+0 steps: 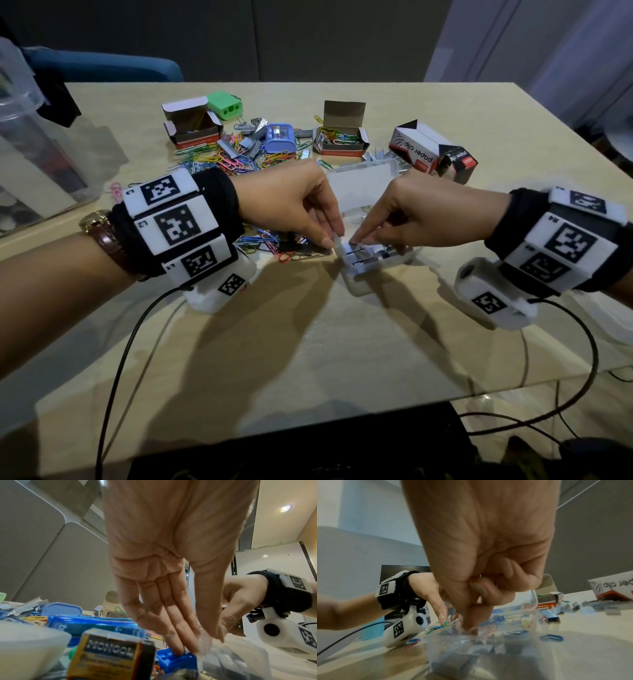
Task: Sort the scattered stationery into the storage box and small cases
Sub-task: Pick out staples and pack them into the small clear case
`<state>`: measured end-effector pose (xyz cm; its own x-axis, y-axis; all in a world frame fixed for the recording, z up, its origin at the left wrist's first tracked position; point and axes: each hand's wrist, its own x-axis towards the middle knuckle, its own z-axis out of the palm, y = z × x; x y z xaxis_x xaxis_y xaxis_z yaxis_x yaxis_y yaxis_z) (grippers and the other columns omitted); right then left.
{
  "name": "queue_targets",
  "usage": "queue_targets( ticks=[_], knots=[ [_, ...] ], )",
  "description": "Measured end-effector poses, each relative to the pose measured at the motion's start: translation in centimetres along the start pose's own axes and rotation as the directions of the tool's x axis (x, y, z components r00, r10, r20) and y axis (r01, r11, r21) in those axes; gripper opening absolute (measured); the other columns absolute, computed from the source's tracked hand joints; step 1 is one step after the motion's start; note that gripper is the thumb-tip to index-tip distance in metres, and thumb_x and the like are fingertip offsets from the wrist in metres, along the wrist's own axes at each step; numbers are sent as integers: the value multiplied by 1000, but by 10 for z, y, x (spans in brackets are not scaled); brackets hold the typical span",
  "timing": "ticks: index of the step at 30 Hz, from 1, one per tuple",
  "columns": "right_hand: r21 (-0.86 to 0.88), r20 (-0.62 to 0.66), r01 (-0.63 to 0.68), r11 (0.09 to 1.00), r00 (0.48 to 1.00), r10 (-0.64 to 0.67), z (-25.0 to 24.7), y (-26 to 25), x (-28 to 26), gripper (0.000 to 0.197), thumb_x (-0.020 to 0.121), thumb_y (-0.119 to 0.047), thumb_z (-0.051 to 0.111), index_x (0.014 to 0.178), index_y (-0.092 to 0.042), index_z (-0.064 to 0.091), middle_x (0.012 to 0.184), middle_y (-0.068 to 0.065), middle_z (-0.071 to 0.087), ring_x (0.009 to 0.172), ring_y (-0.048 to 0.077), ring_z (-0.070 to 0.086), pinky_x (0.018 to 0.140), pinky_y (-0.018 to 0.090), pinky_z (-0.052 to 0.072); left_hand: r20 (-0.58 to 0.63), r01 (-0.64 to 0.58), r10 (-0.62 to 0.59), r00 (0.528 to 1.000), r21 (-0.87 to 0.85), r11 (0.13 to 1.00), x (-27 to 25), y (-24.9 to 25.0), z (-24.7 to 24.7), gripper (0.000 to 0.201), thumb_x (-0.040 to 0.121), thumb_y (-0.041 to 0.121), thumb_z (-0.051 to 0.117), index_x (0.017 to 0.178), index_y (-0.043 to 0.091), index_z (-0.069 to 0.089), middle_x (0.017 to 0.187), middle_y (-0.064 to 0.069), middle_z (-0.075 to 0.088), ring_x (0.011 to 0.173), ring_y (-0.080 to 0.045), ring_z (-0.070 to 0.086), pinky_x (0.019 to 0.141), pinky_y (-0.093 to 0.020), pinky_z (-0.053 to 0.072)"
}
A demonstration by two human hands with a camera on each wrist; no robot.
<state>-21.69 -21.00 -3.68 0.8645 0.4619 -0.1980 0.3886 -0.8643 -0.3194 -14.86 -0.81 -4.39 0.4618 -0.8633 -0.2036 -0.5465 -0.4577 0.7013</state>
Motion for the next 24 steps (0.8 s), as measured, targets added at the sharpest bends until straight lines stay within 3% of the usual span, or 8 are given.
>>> queue_targets(
  ticks=[5,9,13,18,21,24],
  knots=[
    [58,32,-53,997,998,51,1,3,1,26,97,-20,58,116,-30,71,57,-10,66,53,-4,58,53,8,37,-1,0,0,1000,1,1000,0,0,0,26,76,13,79,101,9,75,86,0,76,82,-11,73,83,-28,57],
    [103,99,-54,993,994,43,-2,-1,-1,27,97,-19,57,118,-30,70,51,-11,62,47,-3,53,51,7,36,-9,3,-3,1000,2,1000,1,0,1,26,76,13,79,101,8,75,86,-1,76,82,-11,73,84,-28,56],
    [52,101,-59,997,993,54,-22,0,-6,25,97,-24,57,116,-35,69,47,-15,61,50,-3,56,55,8,38,4,17,-17,1000,6,1000,3,1,-1,24,76,14,79,100,10,75,84,0,76,81,-11,73,84,-30,57],
    [-157,150,-104,982,980,127,-35,1,-10,19,83,-42,71,101,-37,73,55,-16,65,61,-4,59,70,30,53,12,3,-3,1000,15,1000,4,2,-1,25,73,17,81,97,11,75,84,2,76,80,-10,73,83,-28,57],
    [-400,92,-110,910,983,159,-22,-3,-9,26,79,-50,73,99,-35,71,57,-14,57,60,1,51,56,25,41,32,-8,7,999,12,1000,3,4,0,28,70,21,83,95,11,75,84,3,76,80,-11,73,82,-27,57],
    [-529,37,-102,843,989,143,-11,-6,-7,23,78,-47,74,95,-33,69,62,-17,46,72,14,49,52,23,32,40,-3,3,999,8,1000,4,4,-1,33,66,24,83,95,11,74,84,2,76,81,-14,73,83,-29,58]
  ],
)
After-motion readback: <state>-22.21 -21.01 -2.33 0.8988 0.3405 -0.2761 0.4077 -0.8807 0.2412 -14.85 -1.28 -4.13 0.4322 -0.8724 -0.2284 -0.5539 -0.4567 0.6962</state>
